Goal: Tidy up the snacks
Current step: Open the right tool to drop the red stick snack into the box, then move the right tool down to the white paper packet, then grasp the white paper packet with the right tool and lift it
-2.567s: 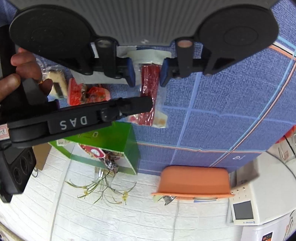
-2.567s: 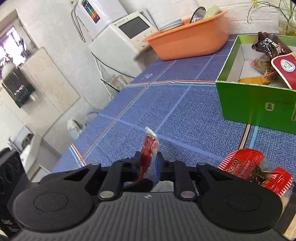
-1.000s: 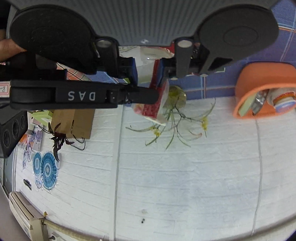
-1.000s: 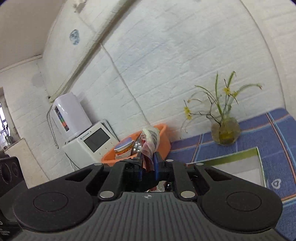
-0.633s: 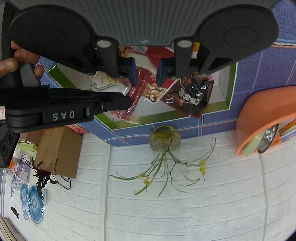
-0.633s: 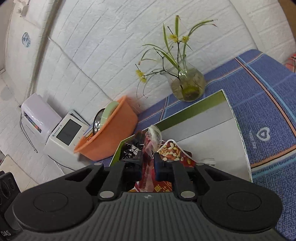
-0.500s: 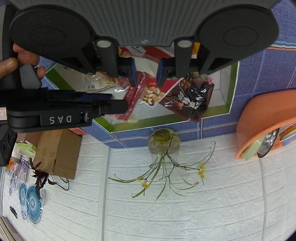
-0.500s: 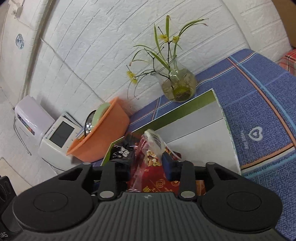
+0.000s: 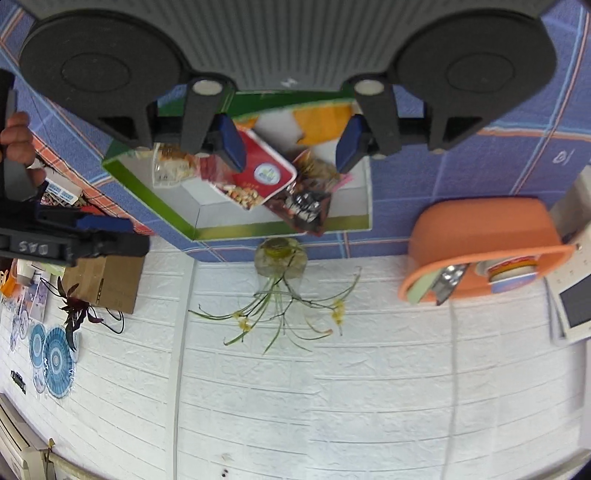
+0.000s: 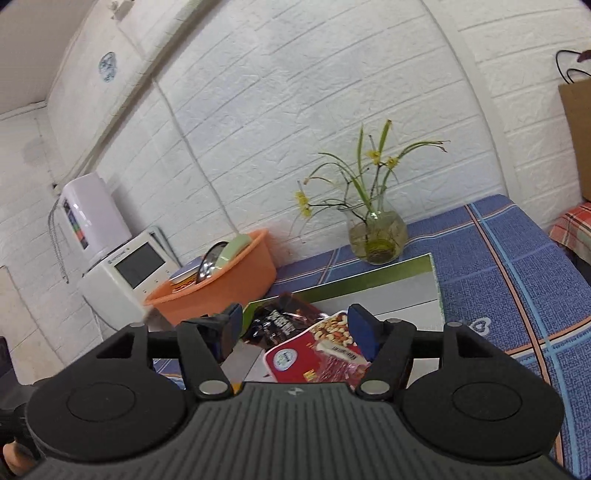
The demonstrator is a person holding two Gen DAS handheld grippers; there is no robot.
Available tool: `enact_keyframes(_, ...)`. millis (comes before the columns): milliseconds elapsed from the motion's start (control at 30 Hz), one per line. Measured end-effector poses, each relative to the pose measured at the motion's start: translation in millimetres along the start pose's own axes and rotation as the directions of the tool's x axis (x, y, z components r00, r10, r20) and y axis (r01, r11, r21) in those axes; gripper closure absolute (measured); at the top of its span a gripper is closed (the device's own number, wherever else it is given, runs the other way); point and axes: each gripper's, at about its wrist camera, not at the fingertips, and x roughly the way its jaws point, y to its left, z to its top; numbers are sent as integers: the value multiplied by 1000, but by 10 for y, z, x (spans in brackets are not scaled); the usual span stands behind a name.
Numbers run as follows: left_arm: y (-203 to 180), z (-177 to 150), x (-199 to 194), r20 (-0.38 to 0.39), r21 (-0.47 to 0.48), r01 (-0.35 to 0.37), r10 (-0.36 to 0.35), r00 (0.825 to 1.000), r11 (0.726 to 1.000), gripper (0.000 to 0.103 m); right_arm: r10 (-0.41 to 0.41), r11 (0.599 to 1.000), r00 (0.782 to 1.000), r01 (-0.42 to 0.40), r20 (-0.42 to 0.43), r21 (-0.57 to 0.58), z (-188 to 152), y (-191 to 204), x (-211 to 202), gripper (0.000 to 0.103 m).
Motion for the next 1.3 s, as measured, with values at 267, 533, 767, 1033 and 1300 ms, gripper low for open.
enact_keyframes(267, 148, -597, -525, -70, -3, -20, 20, 997, 1000, 44, 189, 966, 967, -214, -170, -143, -546, 611, -346, 0)
enact_keyframes(533, 239, -952, -733, -140, -66, -60, 51, 989, 996, 43, 237, 971, 891, -215, -387, 101, -1058, 659, -238, 1)
enact_keyframes(767, 467, -1205, -787, -230, -277, 0, -66, 971, 961, 41, 233, 961, 864, -135, -447, 240, -1378, 743, -184, 20)
enact_keyframes(1033, 368, -1280, -717, -228, -292, 105, -176, 958, 951, 36, 251, 931, 853, -84, -457, 355, -1427, 692, -27, 14)
enact_keyframes(1300, 307, -1303, -753, -211, -296, 79, -146, 966, 952, 55, 206, 956, 864, -79, -458, 282, -1473, 745, -27, 58)
